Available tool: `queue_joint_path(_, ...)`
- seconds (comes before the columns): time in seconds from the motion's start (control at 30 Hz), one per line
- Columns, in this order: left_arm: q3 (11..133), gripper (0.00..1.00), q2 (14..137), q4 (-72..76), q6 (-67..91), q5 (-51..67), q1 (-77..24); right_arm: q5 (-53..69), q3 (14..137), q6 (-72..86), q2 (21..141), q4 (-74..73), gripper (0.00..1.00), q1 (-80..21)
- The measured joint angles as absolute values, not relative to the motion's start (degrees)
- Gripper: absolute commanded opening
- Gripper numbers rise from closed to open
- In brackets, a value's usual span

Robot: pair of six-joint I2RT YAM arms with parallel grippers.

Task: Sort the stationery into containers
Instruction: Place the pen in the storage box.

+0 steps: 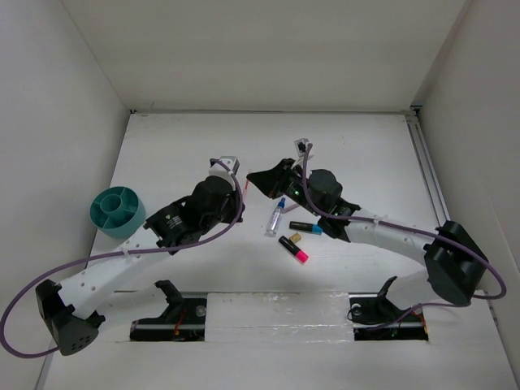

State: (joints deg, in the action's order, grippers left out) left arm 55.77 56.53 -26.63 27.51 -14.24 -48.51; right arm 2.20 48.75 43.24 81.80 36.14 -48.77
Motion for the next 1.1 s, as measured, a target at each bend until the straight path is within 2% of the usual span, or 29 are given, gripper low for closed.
queue_joint_path(1.1,55.8,0.0,56.5,-27.5,25.6,-14.6,-48.5,2.4,48.7,37.1,80.2,32.9,0.0,-49.3)
